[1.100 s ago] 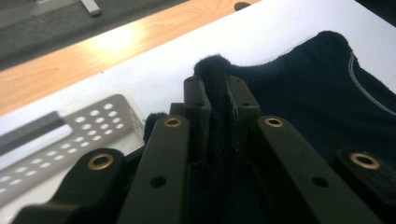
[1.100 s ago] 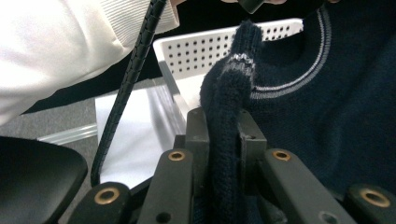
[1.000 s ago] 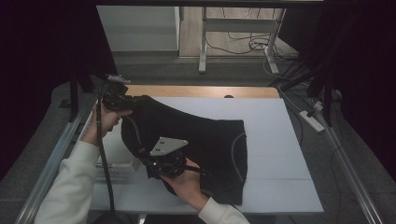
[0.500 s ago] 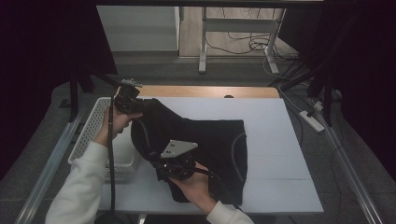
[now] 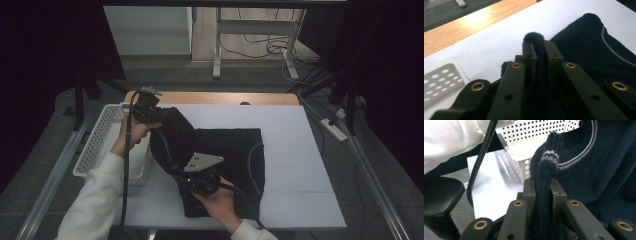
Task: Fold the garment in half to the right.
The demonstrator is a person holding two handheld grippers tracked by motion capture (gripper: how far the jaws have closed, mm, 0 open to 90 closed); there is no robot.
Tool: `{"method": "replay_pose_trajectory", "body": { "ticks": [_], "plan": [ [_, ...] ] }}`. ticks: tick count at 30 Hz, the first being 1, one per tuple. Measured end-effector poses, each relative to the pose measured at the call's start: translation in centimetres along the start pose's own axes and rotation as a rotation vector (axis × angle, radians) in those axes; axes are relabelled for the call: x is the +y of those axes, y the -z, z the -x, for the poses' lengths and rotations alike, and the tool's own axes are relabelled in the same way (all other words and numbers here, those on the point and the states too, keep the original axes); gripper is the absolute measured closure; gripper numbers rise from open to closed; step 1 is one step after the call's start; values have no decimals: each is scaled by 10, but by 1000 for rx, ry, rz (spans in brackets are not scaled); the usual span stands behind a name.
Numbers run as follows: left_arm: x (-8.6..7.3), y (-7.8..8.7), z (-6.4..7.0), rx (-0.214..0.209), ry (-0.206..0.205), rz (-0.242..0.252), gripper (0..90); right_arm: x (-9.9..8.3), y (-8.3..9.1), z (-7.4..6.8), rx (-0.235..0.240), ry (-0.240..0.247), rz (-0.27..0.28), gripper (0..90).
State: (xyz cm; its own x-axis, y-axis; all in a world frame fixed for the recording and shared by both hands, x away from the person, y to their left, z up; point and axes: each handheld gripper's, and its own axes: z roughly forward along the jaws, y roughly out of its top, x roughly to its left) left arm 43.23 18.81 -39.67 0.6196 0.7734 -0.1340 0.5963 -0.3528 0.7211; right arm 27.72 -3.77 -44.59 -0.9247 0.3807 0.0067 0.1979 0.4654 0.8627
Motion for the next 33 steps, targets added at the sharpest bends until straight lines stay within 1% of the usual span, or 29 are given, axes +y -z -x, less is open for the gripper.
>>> {"method": "replay_pose_trajectory", "body": {
  "ticks": [7,10,12,19,25,33],
  "plan": [
    [8,-13,13,-18,-18,-5,807,-11,12,3,-29,-1,-26,780],
    [9,-16,16,-22,-25,-8,807,-15,16,5,-36,-9,-27,780],
    [12,-21,20,-26,-25,-7,806,-19,22,9,-49,-17,-32,780],
    [16,-31,27,-37,-30,-12,806,-26,30,15,-66,-25,-40,780],
    [18,-36,32,-43,-35,-13,807,-30,35,17,-75,-30,-44,780],
    [21,-45,39,-51,-37,-13,806,-38,44,22,-94,-46,-49,780]
  ]
}}
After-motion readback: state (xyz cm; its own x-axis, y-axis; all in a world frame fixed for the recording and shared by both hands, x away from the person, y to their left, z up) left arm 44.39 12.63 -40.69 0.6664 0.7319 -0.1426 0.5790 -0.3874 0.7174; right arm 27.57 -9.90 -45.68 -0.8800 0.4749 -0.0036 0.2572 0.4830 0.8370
